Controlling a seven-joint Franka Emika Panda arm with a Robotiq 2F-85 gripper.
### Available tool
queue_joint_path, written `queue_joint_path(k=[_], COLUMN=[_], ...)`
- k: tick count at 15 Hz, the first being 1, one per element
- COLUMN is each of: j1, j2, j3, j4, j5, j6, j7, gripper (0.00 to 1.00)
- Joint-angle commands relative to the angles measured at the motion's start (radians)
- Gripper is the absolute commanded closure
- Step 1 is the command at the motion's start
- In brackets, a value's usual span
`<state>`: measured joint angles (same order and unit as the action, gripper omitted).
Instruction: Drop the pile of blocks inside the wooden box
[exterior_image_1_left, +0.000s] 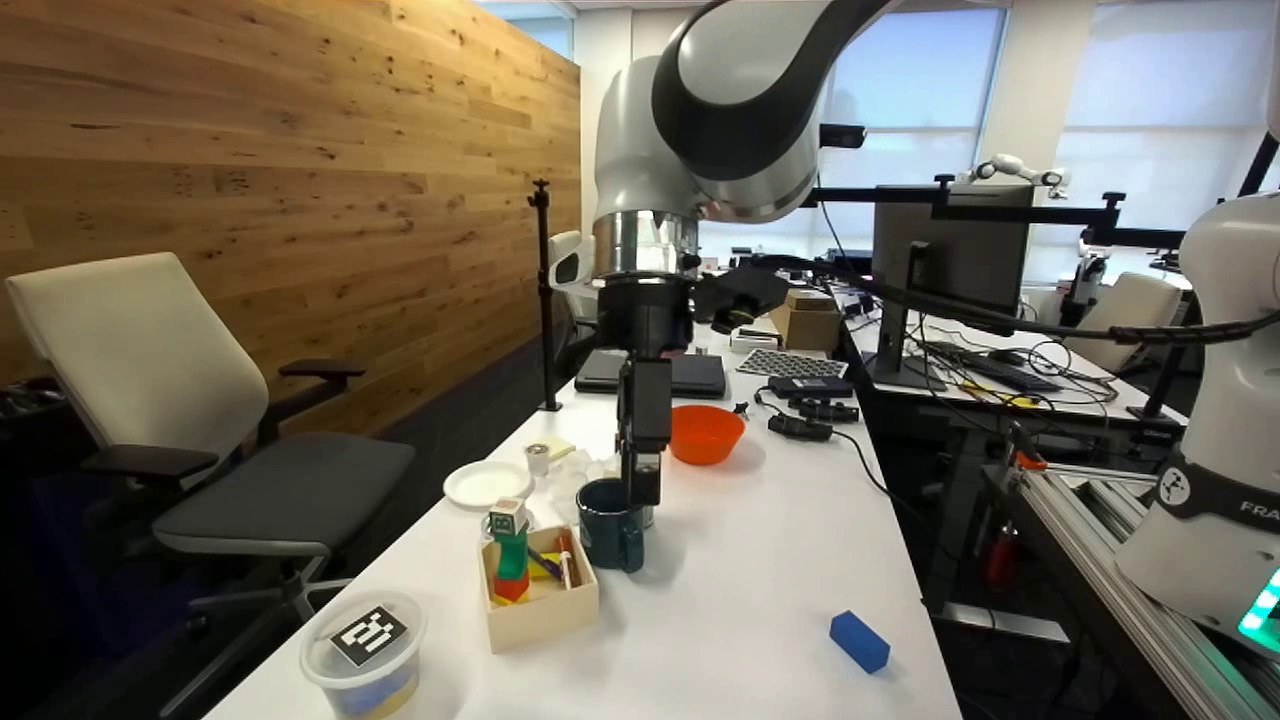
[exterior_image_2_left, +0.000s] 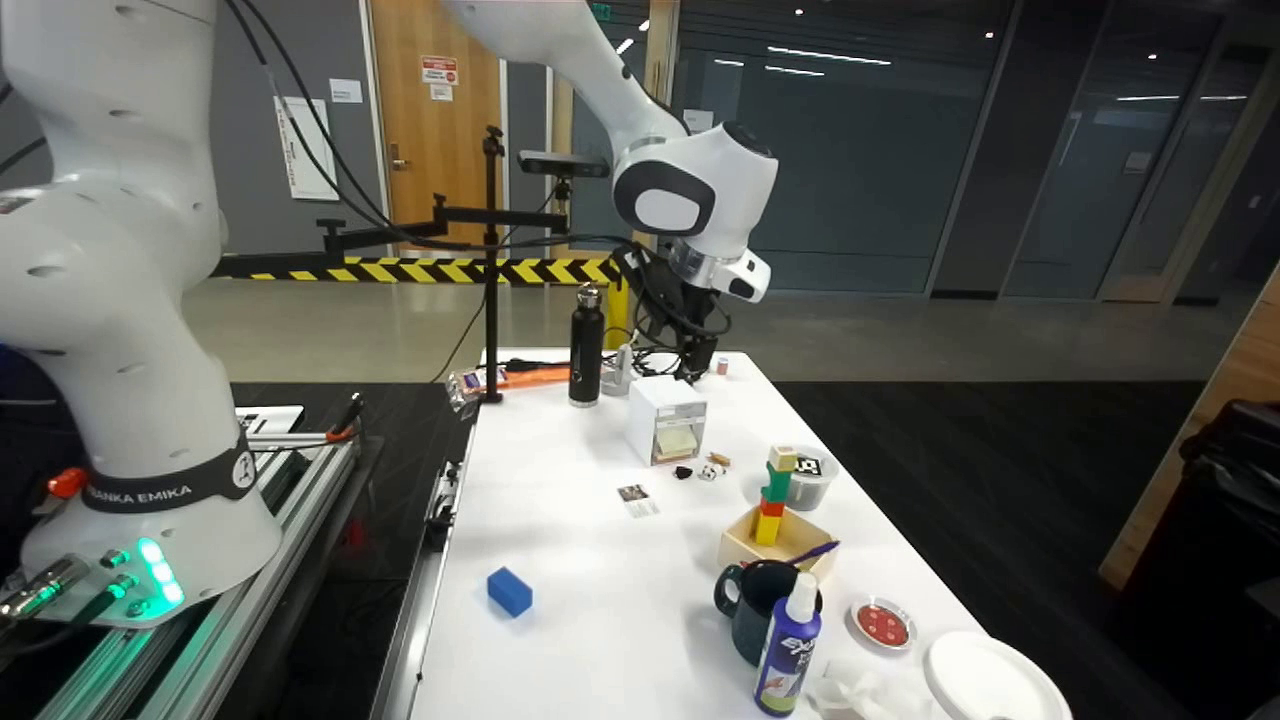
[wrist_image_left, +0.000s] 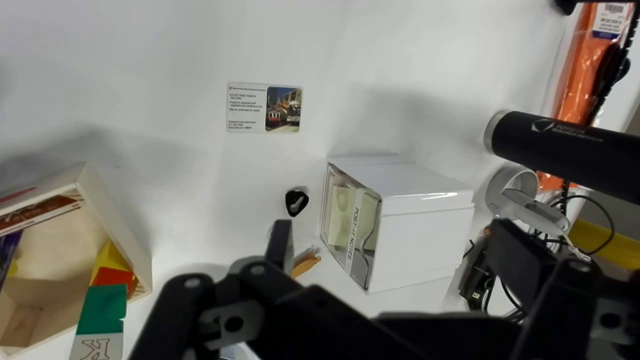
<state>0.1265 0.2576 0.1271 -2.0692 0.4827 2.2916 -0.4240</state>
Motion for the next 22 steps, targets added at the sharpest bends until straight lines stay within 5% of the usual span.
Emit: queue_joint_path(k=[1,17,22], j1=[-0.019,-0.036,-0.047], j2=[0.094,0.408,0.405], j3=[0.036,0.085,0.097], j4=[0.111,0.43,0.408], j5=[-0.03,-0.101,-0.091], j6=[-0.009,-0.068,-0.038], j7=[0.021,0.047,0.029], gripper=[0.0,0.0,0.0])
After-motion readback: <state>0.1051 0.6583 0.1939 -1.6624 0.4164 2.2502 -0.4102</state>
